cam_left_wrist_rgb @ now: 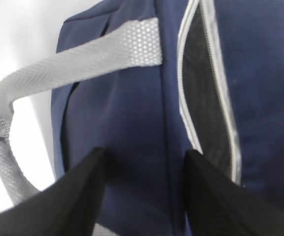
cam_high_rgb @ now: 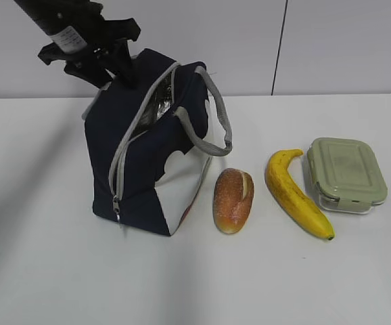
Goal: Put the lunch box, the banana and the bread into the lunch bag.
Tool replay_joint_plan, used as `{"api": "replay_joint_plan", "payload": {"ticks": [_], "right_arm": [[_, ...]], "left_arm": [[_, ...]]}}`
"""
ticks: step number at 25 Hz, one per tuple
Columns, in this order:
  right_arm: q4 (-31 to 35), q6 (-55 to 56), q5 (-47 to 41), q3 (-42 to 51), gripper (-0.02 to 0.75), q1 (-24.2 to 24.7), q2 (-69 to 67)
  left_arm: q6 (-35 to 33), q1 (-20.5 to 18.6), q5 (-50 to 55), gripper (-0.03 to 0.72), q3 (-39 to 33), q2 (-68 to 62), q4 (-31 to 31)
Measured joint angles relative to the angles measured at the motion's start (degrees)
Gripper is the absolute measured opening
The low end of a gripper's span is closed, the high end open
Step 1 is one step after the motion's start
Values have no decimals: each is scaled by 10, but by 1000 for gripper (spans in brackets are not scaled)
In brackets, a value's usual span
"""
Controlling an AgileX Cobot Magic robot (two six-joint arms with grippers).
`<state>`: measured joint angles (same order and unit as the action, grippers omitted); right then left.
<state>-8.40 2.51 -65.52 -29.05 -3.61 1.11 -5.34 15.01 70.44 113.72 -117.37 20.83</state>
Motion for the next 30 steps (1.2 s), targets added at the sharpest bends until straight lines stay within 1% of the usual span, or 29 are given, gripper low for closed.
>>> {"api": "replay_joint_plan", "payload": {"ticks": [2,3,6,7,8,11,16,24,30], "right_arm": [[0,0,0,0,278,0,0],[0,0,0,0,278,0,0],[0,0,0,0,278,0,0],[0,0,0,0,278,0,0],[0,0,0,0,278,0,0],[0,0,0,0,279,0,0],[0,0,0,0,278,0,0],[0,0,0,0,278,0,0],[0,0,0,0,278,0,0]], "left_arm": [[0,0,-1,288,0,-3,1],[0,0,-2,222,0,-4,1],[0,0,-2,67,0,-9,2],[0,0,-2,25,0,-9,3],[0,0,-2,6,0,-11,5],[2,0,1,-2,0,-15,20],[34,0,2,-3,0,-16,32],[99,21,2,-3,0,-16,33],[110,23,2,-3,-2,-16,29]]}}
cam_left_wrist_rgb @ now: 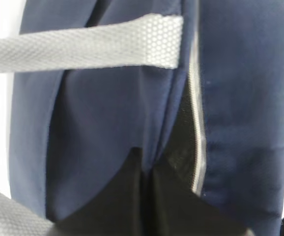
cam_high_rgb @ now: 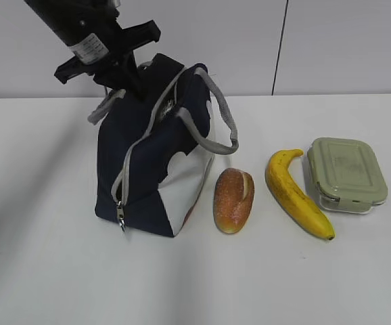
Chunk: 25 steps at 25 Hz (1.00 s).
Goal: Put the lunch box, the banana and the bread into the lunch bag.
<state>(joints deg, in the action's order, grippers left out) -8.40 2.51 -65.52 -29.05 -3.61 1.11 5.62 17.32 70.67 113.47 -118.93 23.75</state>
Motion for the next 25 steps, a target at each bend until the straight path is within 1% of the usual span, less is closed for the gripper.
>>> {"api": "replay_joint_plan", "payload": {"ticks": [5,7,12,21,23,25], "right_arm": [[-5,3,3,-1,279,0,-5],[-6,15,11,-12,278,0,-48],[-5,33,54,-38,278,0,-221],[53,47,204,-79,279,0,-512],[59,45,216,-98,279,1,-561],[78,25,222,-119,278,13,-603]], "left_arm": [[0,0,-4,-3,-30,1,-3],[0,0,-4,-3,-35,1,-10],[-1,0,-4,-3,-37,1,-18],[-12,0,-4,-3,-37,1,-27],[-13,0,-4,-3,-37,1,-29],[-13,0,-4,-3,-37,1,-29]]}}
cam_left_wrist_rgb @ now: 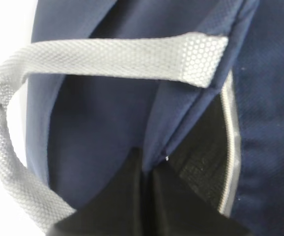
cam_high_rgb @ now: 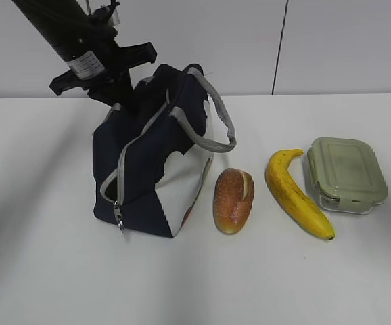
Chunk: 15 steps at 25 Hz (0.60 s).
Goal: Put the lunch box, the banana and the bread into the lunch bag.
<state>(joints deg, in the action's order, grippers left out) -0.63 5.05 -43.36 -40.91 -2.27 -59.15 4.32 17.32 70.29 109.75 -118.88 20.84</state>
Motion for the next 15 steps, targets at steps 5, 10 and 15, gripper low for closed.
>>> {"api": "replay_joint_plan", "payload": {"ticks": [5,10,15], "right_arm": [[171,-145,10,-47,278,78,-82],[271,-247,-7,-90,278,133,-174],[308,-287,-45,-155,278,174,-266]], "left_arm": [[-2,0,0,-3,0,0,-1],[-7,0,0,-3,0,0,-2],[-9,0,0,-3,0,0,-2]]}}
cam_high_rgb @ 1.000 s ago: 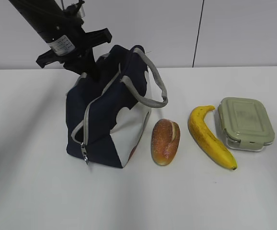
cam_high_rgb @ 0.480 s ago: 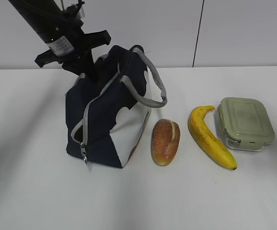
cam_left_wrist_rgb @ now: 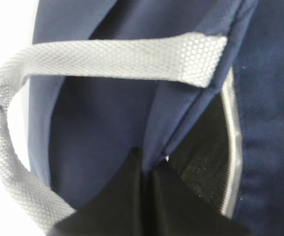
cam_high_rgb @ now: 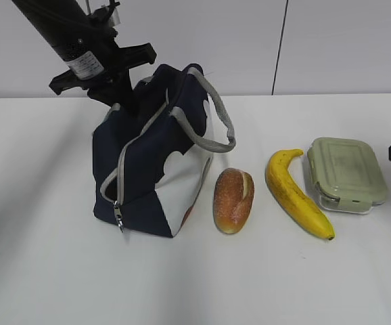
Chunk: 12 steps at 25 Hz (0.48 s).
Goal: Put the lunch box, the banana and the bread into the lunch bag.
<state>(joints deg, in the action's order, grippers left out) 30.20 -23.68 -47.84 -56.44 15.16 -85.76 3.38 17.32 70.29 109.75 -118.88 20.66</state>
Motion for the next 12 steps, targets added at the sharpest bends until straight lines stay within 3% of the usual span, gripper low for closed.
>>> {"api": "replay_joint_plan", "payload": {"ticks": [6,12], "right_arm": [[36,-20,-40,-75,278,51,-95],[36,-21,-42,-101,279,67,-133]], "left_arm": [[-1,0,0,-3,0,0,0],[-3,0,0,-3,0,0,0]]}}
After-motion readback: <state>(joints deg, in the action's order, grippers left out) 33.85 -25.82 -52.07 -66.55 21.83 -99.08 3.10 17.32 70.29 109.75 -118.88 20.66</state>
